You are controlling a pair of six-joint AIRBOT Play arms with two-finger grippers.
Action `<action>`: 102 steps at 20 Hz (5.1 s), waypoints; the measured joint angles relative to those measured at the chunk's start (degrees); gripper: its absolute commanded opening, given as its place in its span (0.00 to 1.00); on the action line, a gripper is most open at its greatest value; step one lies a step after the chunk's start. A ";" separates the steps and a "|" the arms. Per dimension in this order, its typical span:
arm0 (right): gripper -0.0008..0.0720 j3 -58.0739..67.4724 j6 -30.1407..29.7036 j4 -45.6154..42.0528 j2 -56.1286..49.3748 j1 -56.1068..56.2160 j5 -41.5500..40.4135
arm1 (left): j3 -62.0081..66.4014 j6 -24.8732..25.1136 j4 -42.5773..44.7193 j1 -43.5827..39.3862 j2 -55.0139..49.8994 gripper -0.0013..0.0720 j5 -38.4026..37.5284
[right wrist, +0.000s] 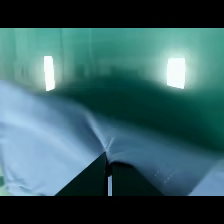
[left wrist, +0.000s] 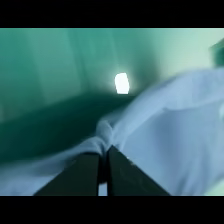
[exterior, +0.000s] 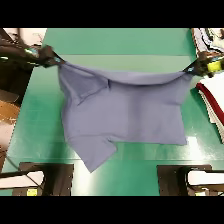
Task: Fold the shirts.
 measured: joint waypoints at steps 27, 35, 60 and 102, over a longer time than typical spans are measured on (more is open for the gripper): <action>0.48 -17.14 -6.84 -12.66 -2.47 3.10 -11.98 | -8.85 2.01 13.57 -4.15 -10.49 0.86 3.74; 0.48 -21.66 -9.94 -11.98 6.16 -2.62 0.83 | -19.52 -3.78 20.37 -0.76 3.19 0.86 -3.63; 0.47 -38.18 -12.63 -13.20 22.38 -8.46 0.13 | -65.02 -12.81 2.36 -11.10 28.09 0.06 14.67; 0.03 -29.70 -9.55 -28.26 23.08 -6.19 5.40 | -40.61 -12.35 15.47 -11.30 33.73 0.06 1.31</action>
